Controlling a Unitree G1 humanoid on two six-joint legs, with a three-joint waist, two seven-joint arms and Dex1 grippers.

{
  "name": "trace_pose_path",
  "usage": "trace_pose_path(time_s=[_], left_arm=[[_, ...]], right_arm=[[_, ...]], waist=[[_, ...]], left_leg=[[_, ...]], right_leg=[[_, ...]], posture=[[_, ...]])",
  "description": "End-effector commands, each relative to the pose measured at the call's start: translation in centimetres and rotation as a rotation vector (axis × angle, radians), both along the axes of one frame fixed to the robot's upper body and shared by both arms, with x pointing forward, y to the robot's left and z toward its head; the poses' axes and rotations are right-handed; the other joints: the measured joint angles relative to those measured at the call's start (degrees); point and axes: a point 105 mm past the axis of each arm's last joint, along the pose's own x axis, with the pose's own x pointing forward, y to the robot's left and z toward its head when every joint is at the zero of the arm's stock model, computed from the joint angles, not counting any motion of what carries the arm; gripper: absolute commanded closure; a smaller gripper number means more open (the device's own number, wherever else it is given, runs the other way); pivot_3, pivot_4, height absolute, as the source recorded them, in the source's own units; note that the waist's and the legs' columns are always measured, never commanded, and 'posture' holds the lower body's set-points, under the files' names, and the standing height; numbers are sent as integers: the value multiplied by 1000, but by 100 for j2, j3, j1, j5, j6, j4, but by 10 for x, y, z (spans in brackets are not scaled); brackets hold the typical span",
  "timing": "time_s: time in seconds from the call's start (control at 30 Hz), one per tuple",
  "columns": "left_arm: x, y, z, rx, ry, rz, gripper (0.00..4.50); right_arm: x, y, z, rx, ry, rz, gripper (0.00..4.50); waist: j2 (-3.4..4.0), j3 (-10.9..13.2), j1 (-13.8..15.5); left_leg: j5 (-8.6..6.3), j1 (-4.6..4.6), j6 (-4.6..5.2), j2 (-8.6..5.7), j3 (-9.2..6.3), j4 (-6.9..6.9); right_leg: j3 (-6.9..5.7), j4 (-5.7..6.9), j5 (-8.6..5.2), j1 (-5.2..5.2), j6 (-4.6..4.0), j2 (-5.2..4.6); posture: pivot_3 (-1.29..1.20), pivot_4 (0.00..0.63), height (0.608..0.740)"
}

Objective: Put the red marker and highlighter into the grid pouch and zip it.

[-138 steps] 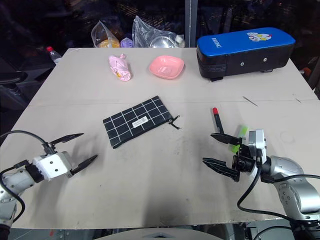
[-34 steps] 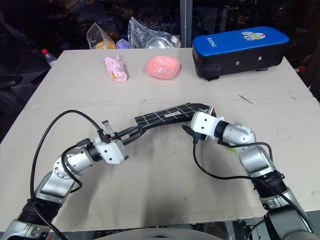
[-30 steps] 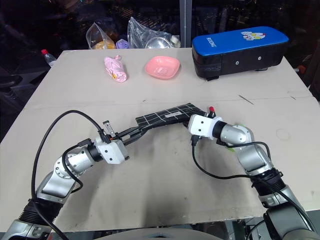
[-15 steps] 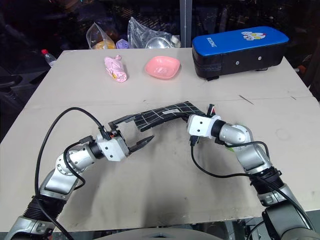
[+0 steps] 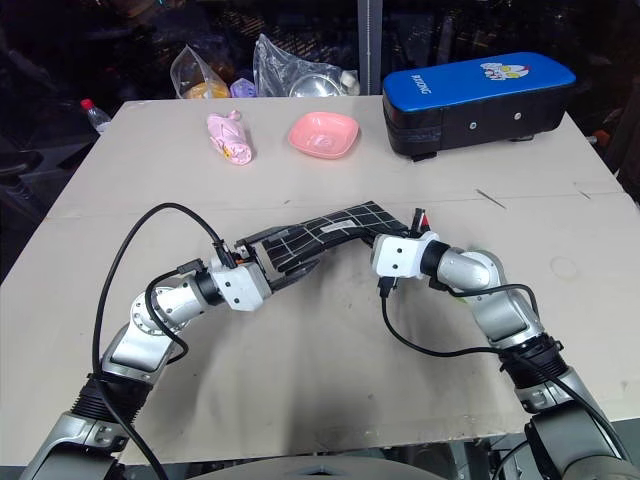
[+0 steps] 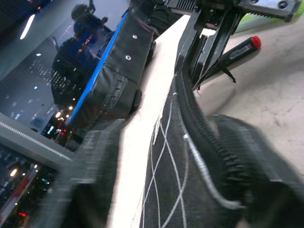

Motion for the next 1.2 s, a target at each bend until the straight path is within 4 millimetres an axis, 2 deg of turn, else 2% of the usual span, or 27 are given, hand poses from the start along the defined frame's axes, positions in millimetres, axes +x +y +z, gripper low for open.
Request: trace_pose_path(time_s=[0.03,0.07,0.13,0.5,0.53,0.57,0.63,0.67,0.73,0.87,0.97,1.1,1.2], left_arm=[[-4,-2,5,-17,-21,-23,3271],[-4,-3,5,-17,-22,-23,3768],[-3,-4,5,-19,-18,-23,4482],[5,3,3,-38,-1,40,4482],[6,3,2,-43,2,45,4500],[6,3,2,-49,8,49,4500],[7,2,2,-61,16,56,4500],[8,2,2,-72,21,61,4500],[9,0,2,-90,29,67,4500],[10,-2,3,-130,49,83,4500],[10,-4,3,-150,62,84,4500],[8,-7,3,-160,68,81,4500],[5,-9,5,-169,69,76,4500]], right_arm=[[6,-5,11,28,-31,-57,4500],[6,-5,11,23,-27,-64,4500],[6,-5,11,21,-22,-70,4500],[-8,0,15,57,-13,4,4500],[-10,-1,14,57,4,3,3843],[-10,-4,15,62,10,-4,3540],[-8,-14,19,99,22,-48,2585],[-6,-21,21,125,53,-83,1969],[-8,-35,20,171,149,-149,1177],[-12,-57,18,373,364,-315,1177],[-17,-57,2,524,600,-406,1177],[-6,-54,-5,727,768,-527,1177],[8,-54,-7,809,804,-603,1177]], waist=[[0,0,1],[0,0,0],[0,0,1],[0,0,1],[0,0,2],[0,0,2],[-1,0,3],[0,0,4],[-1,0,22],[-1,0,16],[-2,-1,-13],[0,0,-27],[1,0,-30]], left_leg=[[0,0,0,0,0,0],[0,0,0,0,0,0],[0,0,0,0,0,0],[0,0,0,0,-1,0],[0,0,0,0,-2,0],[0,0,0,0,-4,0],[0,0,0,0,-7,0],[0,0,0,0,-8,0],[0,0,0,0,-9,1],[-1,-4,1,0,-14,2],[-1,-1,1,2,-14,1],[0,0,0,8,-25,1],[0,-3,0,8,-28,1]], right_leg=[[0,0,0,0,0,0],[0,0,0,0,0,0],[0,0,0,0,0,0],[1,0,0,0,1,0],[2,0,0,0,1,0],[2,0,0,0,1,0],[1,0,0,0,1,0],[1,0,-1,0,2,0],[2,0,-1,1,2,0],[1,-1,3,3,-5,-4],[3,0,2,2,-3,2],[9,5,2,1,-7,17],[7,4,3,1,-9,20]], posture=[[0,150,740],[0,150,740],[0,150,740],[0,150,740],[0,150,740],[0,150,740],[0,150,740],[0,150,740],[0,150,740],[0,150,740],[0,150,740],[0,150,740],[0,150,740]])
